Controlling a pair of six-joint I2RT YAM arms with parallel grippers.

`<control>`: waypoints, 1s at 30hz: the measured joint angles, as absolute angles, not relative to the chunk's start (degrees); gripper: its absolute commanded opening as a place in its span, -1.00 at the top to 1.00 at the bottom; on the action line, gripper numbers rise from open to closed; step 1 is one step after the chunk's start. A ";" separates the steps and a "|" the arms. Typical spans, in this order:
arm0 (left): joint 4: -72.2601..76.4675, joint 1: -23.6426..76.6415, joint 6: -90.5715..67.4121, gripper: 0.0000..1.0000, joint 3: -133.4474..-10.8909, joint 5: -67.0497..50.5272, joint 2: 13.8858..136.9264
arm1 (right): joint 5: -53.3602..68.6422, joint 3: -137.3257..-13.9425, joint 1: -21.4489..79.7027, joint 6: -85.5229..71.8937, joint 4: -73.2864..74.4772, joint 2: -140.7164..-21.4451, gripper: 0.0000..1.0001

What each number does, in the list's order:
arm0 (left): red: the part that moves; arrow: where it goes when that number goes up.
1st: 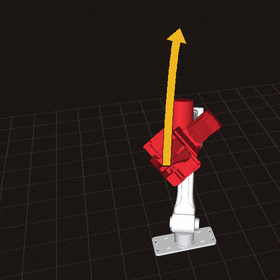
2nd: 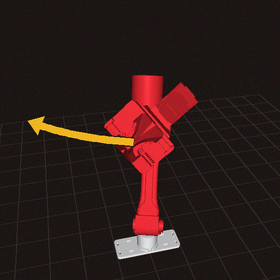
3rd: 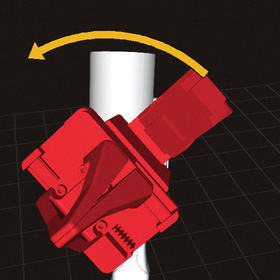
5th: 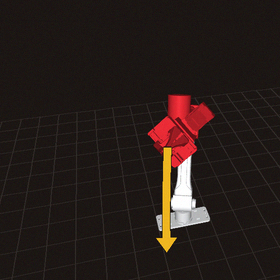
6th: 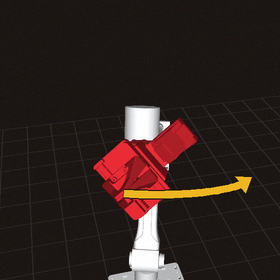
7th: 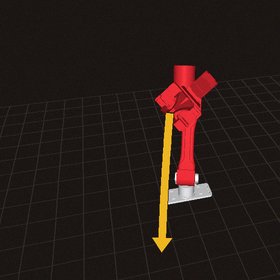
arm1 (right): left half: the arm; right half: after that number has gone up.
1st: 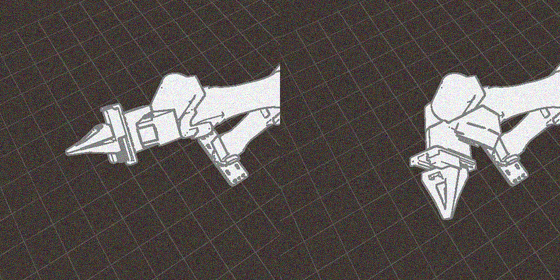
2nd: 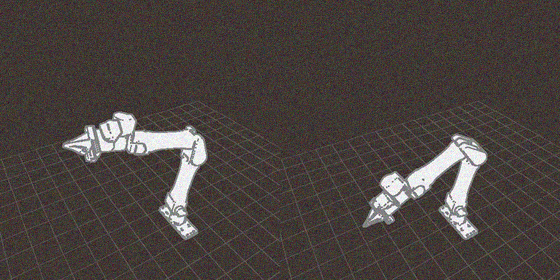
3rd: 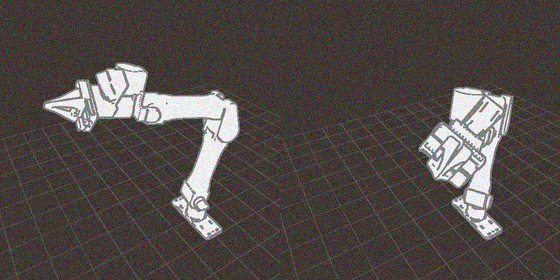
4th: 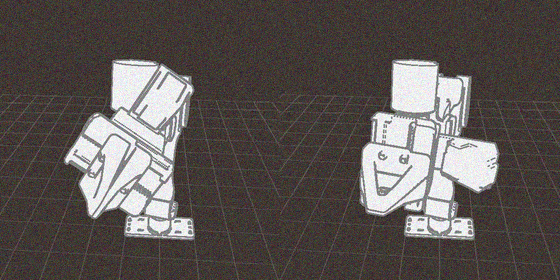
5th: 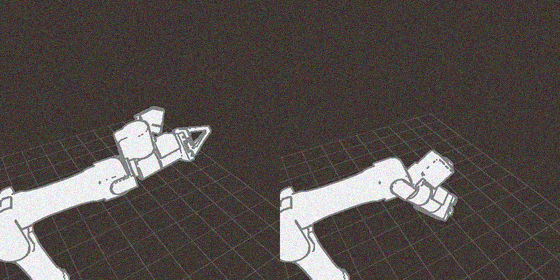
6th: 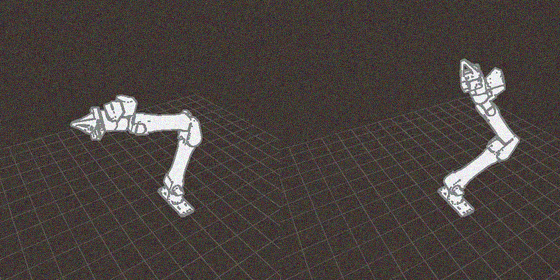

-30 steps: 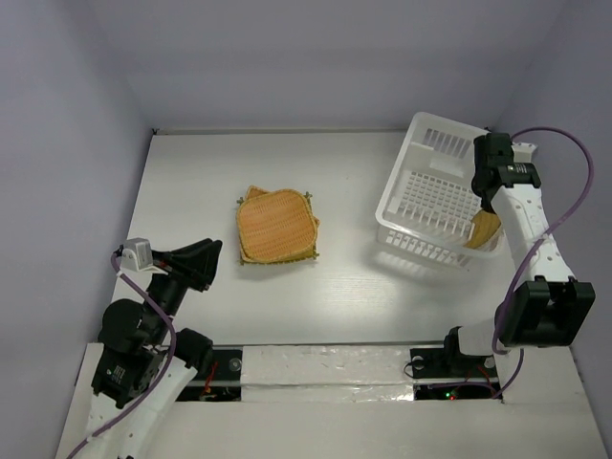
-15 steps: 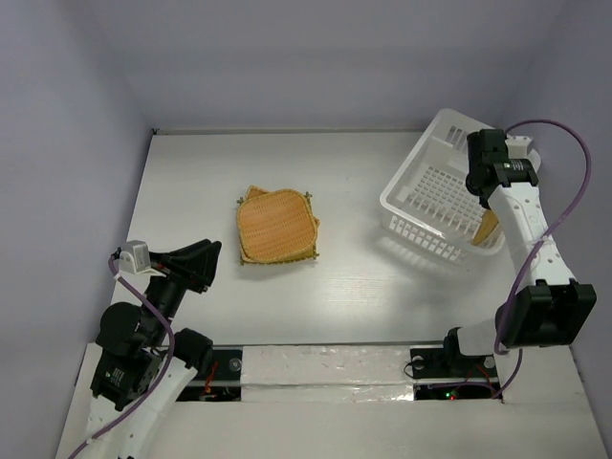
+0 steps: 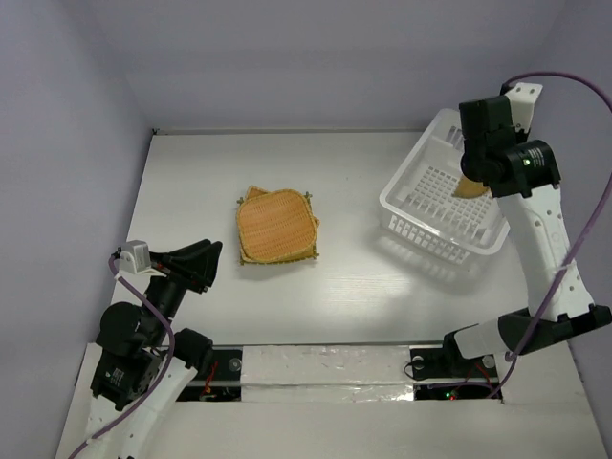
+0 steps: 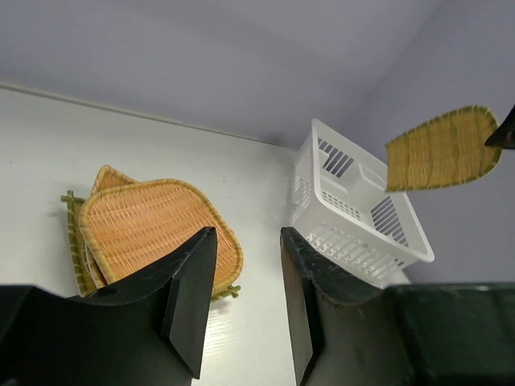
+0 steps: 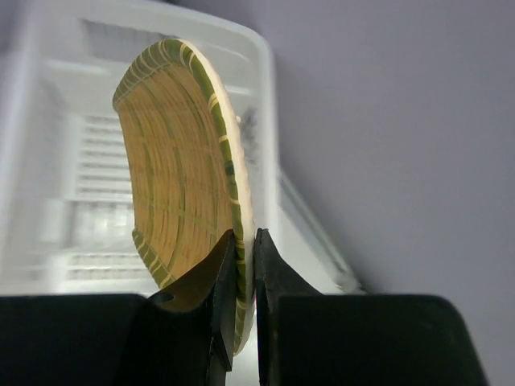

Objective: Unload the plates from the dish rack

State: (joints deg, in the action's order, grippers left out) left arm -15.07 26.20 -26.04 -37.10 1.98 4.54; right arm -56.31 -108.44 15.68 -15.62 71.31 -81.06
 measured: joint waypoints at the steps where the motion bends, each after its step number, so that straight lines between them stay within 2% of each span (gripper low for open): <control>1: -15.07 26.20 -26.02 0.30 -37.10 1.96 4.58 | -55.90 -110.50 17.06 -16.03 71.18 -80.79 1.00; 5: -15.07 26.20 -26.04 0.29 -37.10 1.98 4.93 | -49.87 -111.44 24.43 -18.98 66.89 -76.79 1.00; 12: -15.09 26.20 -26.04 0.28 -37.10 2.02 7.01 | -26.41 -89.25 34.96 -27.59 42.63 -71.07 1.00; 17: -15.25 26.20 -26.04 0.27 -37.10 2.07 8.38 | -11.27 -76.73 38.59 -34.59 21.50 -80.77 1.00; 21: -15.27 26.20 -26.04 0.27 -37.10 2.28 8.49 | -3.49 -71.88 40.14 -39.44 10.20 -88.92 1.00; 30: -15.31 26.20 -26.06 0.25 -37.10 3.33 9.21 | 4.19 -66.00 40.21 -46.98 -8.25 -97.65 1.00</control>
